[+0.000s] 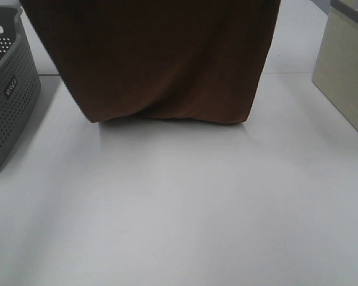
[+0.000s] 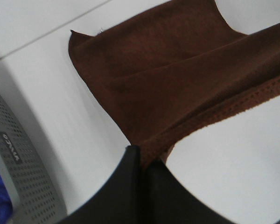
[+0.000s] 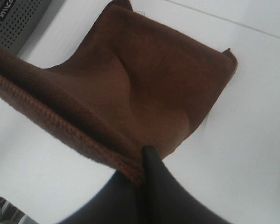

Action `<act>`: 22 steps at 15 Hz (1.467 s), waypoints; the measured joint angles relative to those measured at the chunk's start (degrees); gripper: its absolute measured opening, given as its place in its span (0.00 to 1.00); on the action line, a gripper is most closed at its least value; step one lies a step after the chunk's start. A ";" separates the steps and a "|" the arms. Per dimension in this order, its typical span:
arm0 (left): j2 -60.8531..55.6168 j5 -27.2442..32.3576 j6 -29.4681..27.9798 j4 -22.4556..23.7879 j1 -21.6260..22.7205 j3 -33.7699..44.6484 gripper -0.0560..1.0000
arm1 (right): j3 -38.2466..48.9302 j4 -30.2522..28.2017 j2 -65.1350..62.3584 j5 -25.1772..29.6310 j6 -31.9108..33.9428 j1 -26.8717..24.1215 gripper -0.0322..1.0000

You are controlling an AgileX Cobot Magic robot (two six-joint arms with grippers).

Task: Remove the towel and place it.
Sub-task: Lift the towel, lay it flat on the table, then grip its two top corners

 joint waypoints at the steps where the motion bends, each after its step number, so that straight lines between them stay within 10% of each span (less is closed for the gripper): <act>1: -2.35 -0.11 0.52 -0.57 -0.17 4.01 0.05 | 3.04 0.29 -1.89 0.00 0.00 0.00 0.04; 19: -29.62 -1.95 2.75 -18.39 -0.34 52.60 0.05 | 46.18 8.82 -29.97 -0.17 4.87 0.06 0.04; 22: -28.02 -1.78 3.90 -17.48 -5.79 55.00 0.05 | 51.74 7.79 -30.02 -0.11 4.70 0.00 0.04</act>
